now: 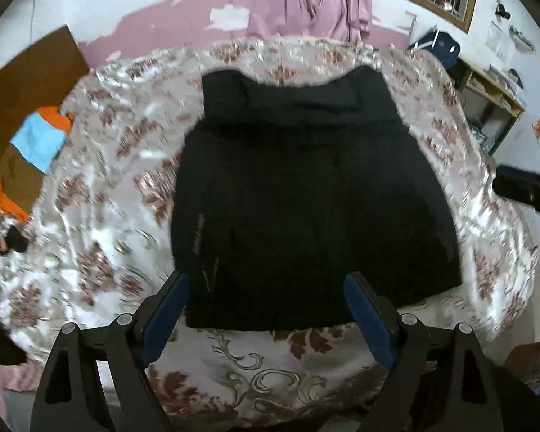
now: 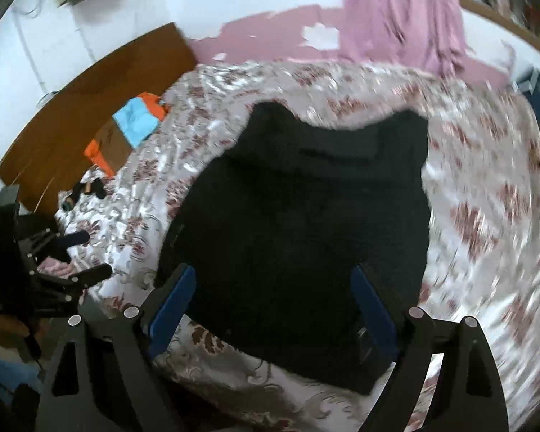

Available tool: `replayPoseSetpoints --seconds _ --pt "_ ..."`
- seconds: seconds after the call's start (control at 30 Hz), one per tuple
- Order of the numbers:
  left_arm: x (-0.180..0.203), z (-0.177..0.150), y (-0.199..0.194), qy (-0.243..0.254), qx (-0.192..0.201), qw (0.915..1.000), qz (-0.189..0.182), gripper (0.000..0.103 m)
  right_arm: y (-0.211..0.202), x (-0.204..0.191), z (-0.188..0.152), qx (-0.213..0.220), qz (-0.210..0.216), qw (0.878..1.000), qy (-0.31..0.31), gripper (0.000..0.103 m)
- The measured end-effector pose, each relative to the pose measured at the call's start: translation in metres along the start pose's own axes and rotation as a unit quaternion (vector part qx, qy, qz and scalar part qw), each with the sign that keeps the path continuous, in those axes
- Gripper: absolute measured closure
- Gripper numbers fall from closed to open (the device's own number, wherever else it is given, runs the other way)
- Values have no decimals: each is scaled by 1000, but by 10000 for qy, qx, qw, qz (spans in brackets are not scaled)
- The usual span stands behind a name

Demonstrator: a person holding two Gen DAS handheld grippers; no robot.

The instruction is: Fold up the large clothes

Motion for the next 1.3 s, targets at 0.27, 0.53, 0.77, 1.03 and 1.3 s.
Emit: replayPoseSetpoints --seconds 0.27,0.53,0.77,1.03,1.3 --pt "6 -38 75 297 464 9985 -59 16 98 9 -87 328 -156 9986 376 18" --pt "11 -76 103 527 932 9939 -256 16 129 2 -115 805 -226 9964 125 18" --pt "16 -107 120 858 1087 9903 122 16 96 -1 -126 1182 -331 9924 125 18" --pt "3 -116 148 970 1288 9844 704 16 65 -8 -146 1303 -459 9903 167 18" --pt "-6 -118 156 1042 1758 9753 838 16 43 -6 -156 1239 -727 9896 107 18"
Point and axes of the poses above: each gripper's, at about its wrist camera, not at the fingertips, and y roughly the way its jaws point, x to its right, z to its top, the point moved 6 cm from there along y, roughly the way its jaws point, and after that the axes turned 5 degrees about -x, right-handed, at the moved point
